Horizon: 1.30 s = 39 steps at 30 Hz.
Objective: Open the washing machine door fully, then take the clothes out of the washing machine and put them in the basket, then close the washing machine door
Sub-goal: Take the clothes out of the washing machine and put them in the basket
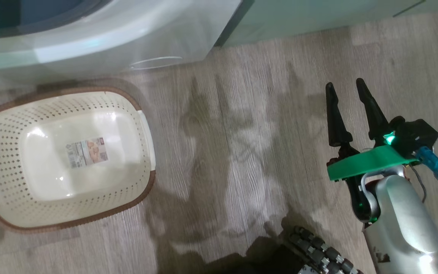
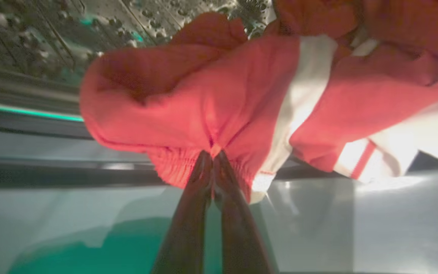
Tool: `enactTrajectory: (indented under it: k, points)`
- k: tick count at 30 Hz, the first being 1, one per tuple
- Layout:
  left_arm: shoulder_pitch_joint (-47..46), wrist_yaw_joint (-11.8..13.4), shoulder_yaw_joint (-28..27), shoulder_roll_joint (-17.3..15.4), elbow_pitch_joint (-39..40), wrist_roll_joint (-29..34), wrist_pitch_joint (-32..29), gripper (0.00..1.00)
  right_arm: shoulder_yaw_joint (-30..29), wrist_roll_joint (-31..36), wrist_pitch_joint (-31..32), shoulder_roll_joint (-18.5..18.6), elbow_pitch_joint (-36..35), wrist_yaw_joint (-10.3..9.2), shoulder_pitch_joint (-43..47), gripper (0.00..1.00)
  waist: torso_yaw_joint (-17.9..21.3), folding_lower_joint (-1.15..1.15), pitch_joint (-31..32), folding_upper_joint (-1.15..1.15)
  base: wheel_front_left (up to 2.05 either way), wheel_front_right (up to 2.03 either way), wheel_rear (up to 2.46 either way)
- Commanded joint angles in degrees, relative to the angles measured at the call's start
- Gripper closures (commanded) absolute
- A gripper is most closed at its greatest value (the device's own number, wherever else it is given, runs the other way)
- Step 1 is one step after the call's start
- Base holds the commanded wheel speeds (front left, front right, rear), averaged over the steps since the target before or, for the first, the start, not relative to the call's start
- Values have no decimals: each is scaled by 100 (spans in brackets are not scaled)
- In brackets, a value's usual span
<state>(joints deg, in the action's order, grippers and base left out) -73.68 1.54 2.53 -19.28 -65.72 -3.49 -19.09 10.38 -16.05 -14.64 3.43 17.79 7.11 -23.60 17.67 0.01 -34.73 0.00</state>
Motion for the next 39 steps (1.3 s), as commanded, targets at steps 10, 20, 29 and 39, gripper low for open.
enactTrajectory:
  k: [10,20,29,39]
  points:
    - [756,45,306,161,-154,157,697,100,-13,7,-36,32,28,37,450,0,-287,-1,918,0,0,0,0]
    - [1849,-312,473,937,-375,-59,1148,100,24,-2,-36,238,167,37,963,0,-702,-1,2006,0,0,0,0]
    - [2899,-781,443,1451,-556,-529,1338,100,48,-62,-36,378,243,37,1334,0,-1022,-1,2607,0,0,0,0]
    - [3887,-896,527,1616,-713,-1047,1196,100,41,-79,-36,500,171,37,1302,0,-1110,-1,2489,0,0,0,0]
